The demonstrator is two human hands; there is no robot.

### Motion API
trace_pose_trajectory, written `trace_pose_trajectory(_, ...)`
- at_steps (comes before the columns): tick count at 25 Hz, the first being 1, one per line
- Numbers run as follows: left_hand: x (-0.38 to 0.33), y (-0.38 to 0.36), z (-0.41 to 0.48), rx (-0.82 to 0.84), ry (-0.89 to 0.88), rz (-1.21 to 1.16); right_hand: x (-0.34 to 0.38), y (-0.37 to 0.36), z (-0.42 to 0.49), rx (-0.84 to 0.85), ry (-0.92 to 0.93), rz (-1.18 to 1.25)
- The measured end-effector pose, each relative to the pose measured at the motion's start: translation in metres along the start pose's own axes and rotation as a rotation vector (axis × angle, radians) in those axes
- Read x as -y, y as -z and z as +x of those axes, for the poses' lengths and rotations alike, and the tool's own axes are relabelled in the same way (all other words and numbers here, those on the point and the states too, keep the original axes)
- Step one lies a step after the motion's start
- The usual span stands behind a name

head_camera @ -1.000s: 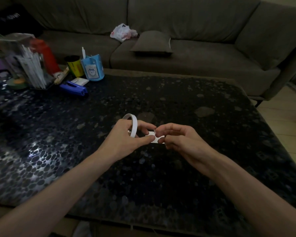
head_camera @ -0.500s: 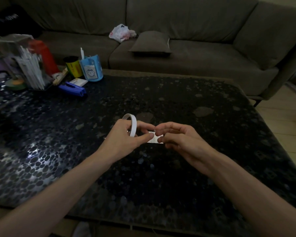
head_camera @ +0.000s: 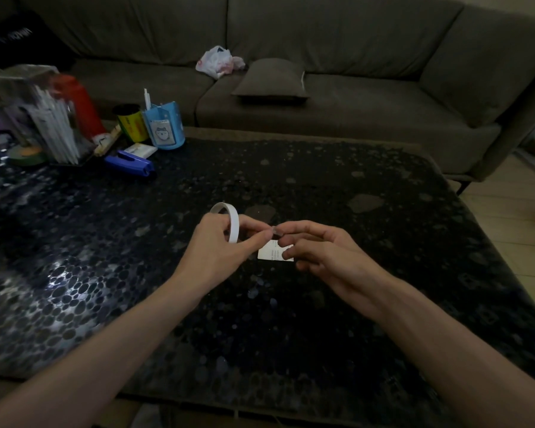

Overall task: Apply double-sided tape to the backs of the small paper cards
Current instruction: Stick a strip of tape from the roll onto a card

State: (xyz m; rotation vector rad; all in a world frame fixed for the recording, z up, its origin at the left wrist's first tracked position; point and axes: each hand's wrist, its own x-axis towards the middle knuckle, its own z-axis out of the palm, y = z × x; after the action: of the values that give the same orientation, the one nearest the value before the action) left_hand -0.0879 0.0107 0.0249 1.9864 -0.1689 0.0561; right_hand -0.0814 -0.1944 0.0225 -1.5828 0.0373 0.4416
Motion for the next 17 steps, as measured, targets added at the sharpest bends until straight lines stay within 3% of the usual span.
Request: trace_pose_trajectory(17, 0.0009, -0.0009, 0.0004, 0.015, -0.018, -0.041, -0.0013, 0.001, 0.0011, 0.018, 0.002, 0.055)
